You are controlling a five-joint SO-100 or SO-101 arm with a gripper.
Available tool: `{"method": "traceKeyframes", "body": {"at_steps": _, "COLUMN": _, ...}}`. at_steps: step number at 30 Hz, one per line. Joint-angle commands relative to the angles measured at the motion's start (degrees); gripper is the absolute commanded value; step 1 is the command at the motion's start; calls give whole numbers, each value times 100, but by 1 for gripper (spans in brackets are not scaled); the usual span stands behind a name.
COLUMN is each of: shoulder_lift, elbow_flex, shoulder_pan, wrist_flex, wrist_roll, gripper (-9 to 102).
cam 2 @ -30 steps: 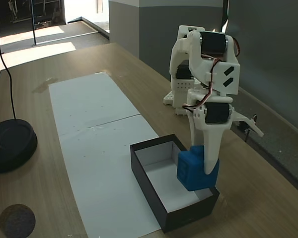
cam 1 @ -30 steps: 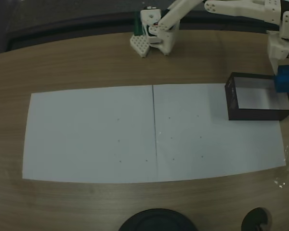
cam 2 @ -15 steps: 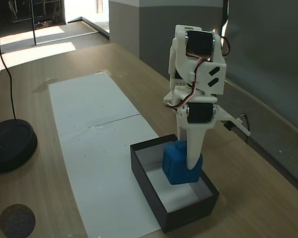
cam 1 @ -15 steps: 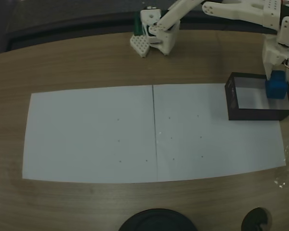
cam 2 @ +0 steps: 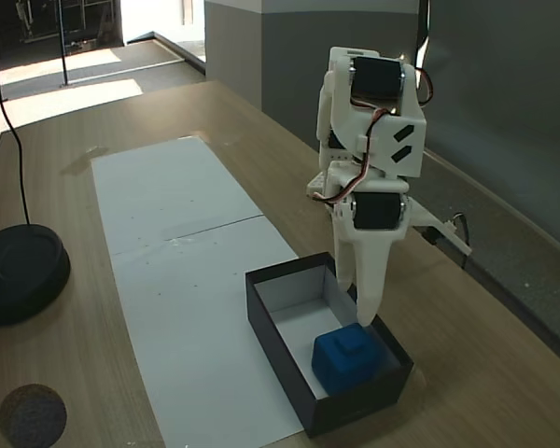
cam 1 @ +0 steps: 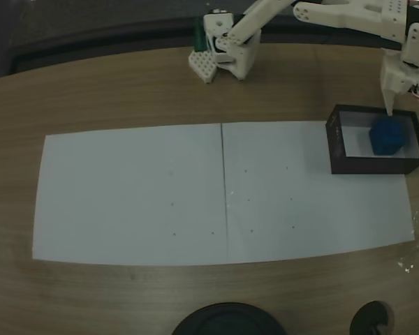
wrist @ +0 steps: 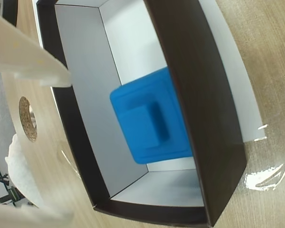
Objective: Grab a blue square and put it in the box.
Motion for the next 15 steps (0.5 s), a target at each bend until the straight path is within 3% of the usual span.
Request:
{"method": "traceKeyframes", "body": {"at_steps": 1, "shoulder_lift": 422, "elbow_flex": -510, "shoulder_pan": 44, "wrist_flex": 105, "wrist_roll": 9, "gripper": 3}}
{"method": "traceKeyframes", "body": {"at_steps": 2, "shoulder_lift": 545, "elbow_flex": -545, "shoulder_pan": 62, "wrist_flex": 193, "wrist_roll": -44, "gripper": -1}}
{"method": "traceKeyframes", "body": {"at_steps": 9, "shoulder_lift": 2435, "elbow_flex": -536, "shoulder_pan": 809, "wrist_flex": 519, "wrist_roll": 378, "gripper": 0}}
{"method": "traceKeyframes", "body": {"at_steps": 15, "shoulder_lift": 4869, "elbow_flex": 633, "shoulder_pan": 2329, "wrist_flex": 519, "wrist_roll": 1028, "gripper": 0}}
